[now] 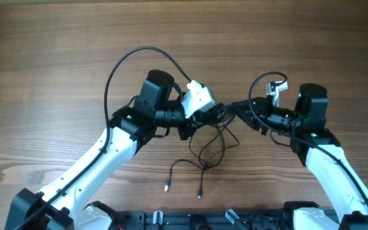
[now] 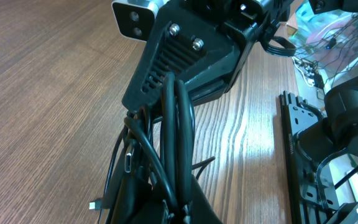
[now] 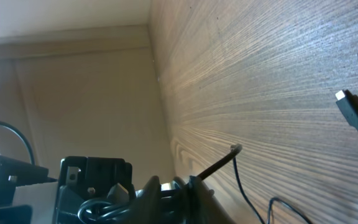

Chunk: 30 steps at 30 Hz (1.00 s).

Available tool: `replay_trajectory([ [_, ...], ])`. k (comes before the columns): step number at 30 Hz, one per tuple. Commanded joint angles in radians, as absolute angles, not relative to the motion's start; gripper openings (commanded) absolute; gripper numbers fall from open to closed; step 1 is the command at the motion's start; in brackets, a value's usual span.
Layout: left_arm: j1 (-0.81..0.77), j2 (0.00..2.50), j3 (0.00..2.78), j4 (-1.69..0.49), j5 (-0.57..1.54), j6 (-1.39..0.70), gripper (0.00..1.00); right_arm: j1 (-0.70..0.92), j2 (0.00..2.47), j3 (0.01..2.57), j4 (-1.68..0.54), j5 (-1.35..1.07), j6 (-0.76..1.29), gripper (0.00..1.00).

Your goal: Untangle cables

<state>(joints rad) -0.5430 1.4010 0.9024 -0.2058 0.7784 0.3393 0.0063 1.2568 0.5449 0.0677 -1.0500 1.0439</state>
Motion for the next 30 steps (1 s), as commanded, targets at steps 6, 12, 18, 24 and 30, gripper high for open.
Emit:
replay_trajectory([
  [6, -0.542, 1.401, 0.909, -0.199, 0.768, 0.360, 0.04, 0.005, 1.253, 0.549, 0.073, -0.975, 1.020, 0.04],
  [12, -0.542, 1.401, 0.909, -0.227, 0.776, 0.360, 0.04, -0.138, 1.253, 0.549, 0.081, -0.620, 0.994, 0.04],
  [18, -0.542, 1.401, 0.909, -0.289, 0.799, 0.360, 0.04, -0.332, 1.253, 0.549, 0.131, -0.538, 0.911, 0.04],
  [24, -0.542, 1.401, 0.909, -0.308, 0.800, 0.359, 0.04, -0.478, 1.253, 0.549, 0.088, -0.460, 0.764, 0.04],
  [30, -0.542, 1.401, 0.909, -0.285, 0.799, 0.360, 0.04, -0.487, 1.253, 0.549, 0.036, -0.915, 0.642, 0.51],
])
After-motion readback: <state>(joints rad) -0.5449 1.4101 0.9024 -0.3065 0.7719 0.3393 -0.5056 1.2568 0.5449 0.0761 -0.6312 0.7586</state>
